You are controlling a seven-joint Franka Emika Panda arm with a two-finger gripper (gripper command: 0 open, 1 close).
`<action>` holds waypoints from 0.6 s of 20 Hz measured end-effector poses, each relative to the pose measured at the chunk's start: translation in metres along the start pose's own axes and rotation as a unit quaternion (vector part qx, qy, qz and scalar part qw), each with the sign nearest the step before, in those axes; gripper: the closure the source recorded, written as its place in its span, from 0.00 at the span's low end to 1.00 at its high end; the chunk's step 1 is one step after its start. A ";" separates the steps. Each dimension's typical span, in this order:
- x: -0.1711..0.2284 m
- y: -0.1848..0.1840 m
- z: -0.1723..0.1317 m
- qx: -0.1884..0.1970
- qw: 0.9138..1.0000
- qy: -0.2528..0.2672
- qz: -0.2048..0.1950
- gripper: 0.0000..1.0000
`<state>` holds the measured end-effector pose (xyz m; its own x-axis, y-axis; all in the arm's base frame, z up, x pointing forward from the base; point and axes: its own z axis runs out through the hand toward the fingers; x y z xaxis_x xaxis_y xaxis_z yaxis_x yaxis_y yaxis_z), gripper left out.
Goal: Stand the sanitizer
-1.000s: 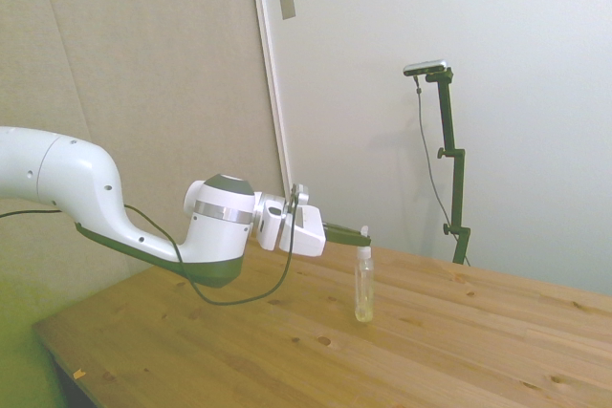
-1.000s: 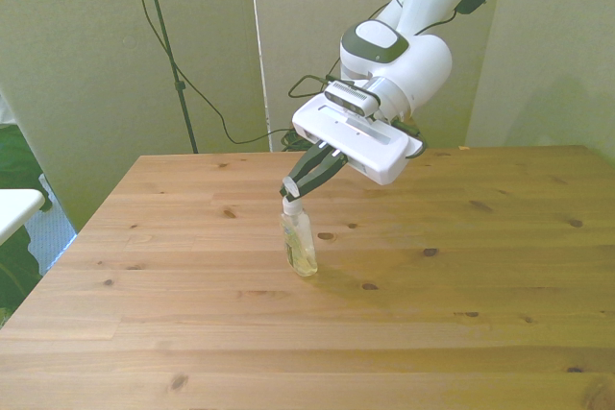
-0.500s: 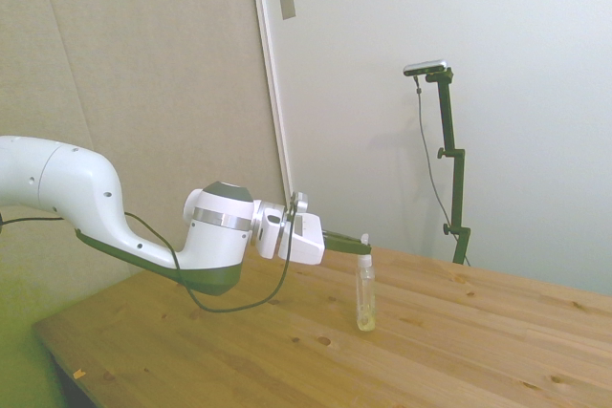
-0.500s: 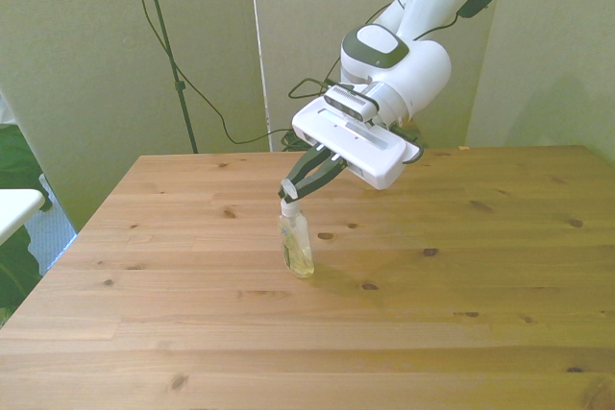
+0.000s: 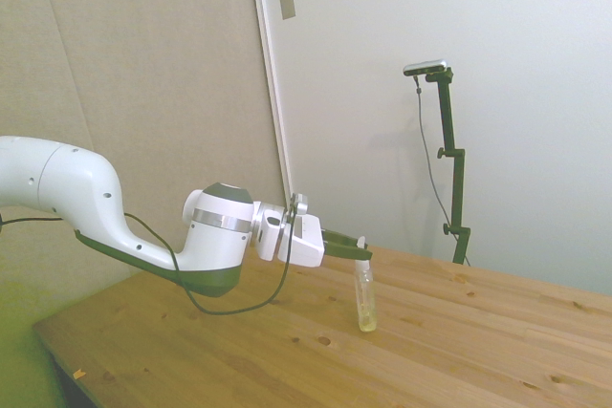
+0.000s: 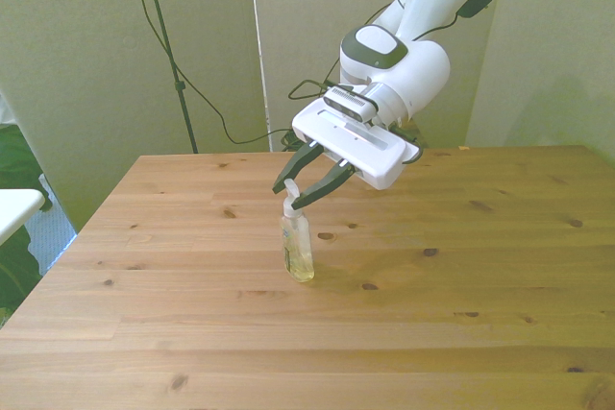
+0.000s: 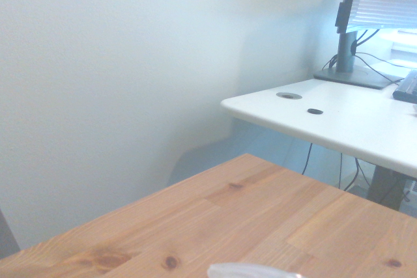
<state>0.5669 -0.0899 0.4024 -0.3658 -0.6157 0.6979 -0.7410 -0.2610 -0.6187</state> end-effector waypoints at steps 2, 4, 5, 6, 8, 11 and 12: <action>0.001 0.003 0.001 -0.005 1.000 -0.010 0.003 0.00; 0.002 0.005 0.001 -0.014 1.000 -0.026 -0.001 0.00; 0.003 0.005 0.001 -0.018 0.999 -0.040 -0.005 0.00; 0.004 0.006 0.000 -0.023 0.998 -0.055 -0.010 0.00; 0.006 0.006 -0.001 -0.032 0.996 -0.087 -0.018 0.00; 0.005 0.005 -0.003 -0.051 0.989 -0.132 -0.034 0.00; 0.005 0.004 -0.004 -0.059 0.987 -0.147 -0.039 0.00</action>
<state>0.5599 -0.0913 0.4044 -0.1390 -0.7915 0.5951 -0.8271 -0.2376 -0.5093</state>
